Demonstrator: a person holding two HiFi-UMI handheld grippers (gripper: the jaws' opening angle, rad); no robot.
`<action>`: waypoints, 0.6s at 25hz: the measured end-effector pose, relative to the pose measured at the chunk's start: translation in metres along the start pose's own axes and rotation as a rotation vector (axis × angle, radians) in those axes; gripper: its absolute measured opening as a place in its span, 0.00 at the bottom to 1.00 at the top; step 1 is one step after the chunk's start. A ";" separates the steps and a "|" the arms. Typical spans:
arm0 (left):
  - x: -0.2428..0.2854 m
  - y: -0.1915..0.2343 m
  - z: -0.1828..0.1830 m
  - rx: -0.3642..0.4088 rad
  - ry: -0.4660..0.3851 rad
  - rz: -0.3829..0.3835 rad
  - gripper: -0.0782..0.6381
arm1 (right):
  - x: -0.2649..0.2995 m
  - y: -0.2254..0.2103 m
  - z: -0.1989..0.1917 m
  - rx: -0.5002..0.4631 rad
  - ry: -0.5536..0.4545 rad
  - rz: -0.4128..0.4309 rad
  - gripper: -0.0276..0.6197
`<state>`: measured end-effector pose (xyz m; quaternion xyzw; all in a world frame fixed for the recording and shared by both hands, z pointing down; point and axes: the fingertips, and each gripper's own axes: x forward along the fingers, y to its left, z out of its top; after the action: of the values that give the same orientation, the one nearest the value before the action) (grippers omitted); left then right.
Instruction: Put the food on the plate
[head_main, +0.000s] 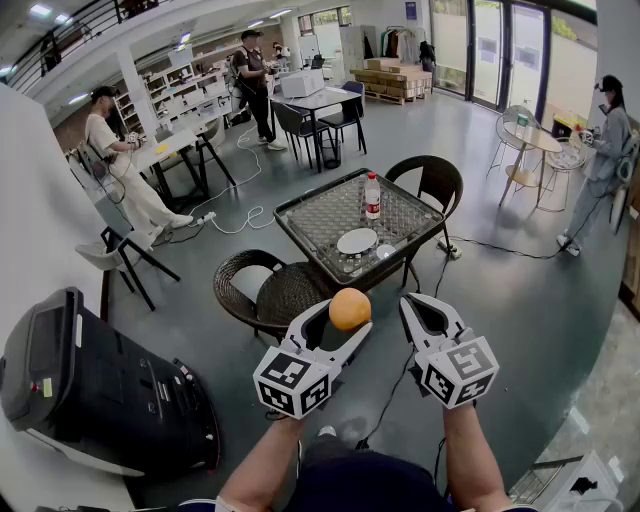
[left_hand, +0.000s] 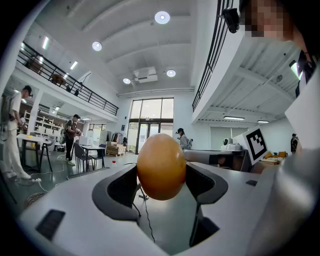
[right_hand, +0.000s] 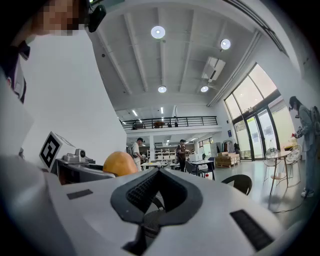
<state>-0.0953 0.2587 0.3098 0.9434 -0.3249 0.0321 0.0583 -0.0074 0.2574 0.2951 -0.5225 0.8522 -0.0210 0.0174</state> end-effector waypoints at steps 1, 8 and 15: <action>0.001 0.000 0.000 -0.001 0.000 -0.001 0.54 | 0.000 -0.001 0.001 0.002 -0.002 0.000 0.05; 0.001 0.002 -0.002 -0.003 0.002 -0.002 0.54 | 0.003 0.000 -0.001 0.003 -0.003 0.001 0.05; 0.008 0.003 -0.004 -0.004 0.006 0.002 0.54 | 0.004 -0.007 0.001 -0.006 -0.001 0.005 0.05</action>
<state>-0.0914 0.2520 0.3146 0.9428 -0.3259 0.0343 0.0613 -0.0034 0.2504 0.2942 -0.5203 0.8536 -0.0182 0.0163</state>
